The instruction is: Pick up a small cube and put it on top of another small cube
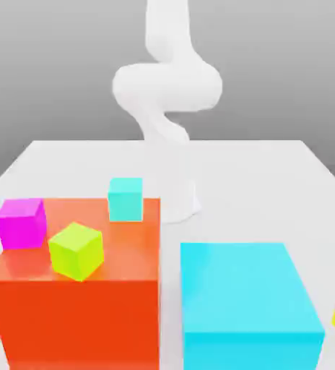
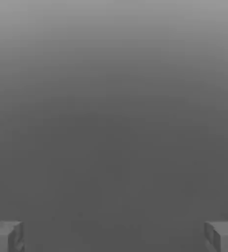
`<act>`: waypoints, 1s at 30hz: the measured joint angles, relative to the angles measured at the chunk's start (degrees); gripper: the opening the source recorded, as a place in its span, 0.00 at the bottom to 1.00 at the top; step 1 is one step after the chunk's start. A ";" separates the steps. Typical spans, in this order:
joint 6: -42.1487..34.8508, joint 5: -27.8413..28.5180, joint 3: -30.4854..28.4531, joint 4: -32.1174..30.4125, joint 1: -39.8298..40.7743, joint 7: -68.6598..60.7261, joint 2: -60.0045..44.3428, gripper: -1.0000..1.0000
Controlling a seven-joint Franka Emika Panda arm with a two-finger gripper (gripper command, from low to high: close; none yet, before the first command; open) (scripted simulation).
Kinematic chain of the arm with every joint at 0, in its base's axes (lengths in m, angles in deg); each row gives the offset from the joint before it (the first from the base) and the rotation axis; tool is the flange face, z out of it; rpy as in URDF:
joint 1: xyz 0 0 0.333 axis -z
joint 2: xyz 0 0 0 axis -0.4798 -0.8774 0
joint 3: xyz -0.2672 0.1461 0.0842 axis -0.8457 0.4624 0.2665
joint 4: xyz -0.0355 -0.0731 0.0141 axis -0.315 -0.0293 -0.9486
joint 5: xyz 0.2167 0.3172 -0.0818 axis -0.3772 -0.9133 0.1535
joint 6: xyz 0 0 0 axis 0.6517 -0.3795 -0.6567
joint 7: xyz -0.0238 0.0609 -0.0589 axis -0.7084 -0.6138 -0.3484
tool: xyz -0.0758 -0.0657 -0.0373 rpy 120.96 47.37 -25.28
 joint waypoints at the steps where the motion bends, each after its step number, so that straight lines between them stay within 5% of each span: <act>1: 0.59 -0.81 -0.66 0.03 -1.93 -2.84 -2.25 0.50; 18: 9.86 -11.36 -0.79 0.50 -23.65 -45.78 -37.50 0.50; 24: 13.98 -8.07 1.52 0.37 -28.19 -55.97 -49.07 0.50; 30: 18.41 1.03 2.59 0.28 -32.49 -61.61 -59.89 0.50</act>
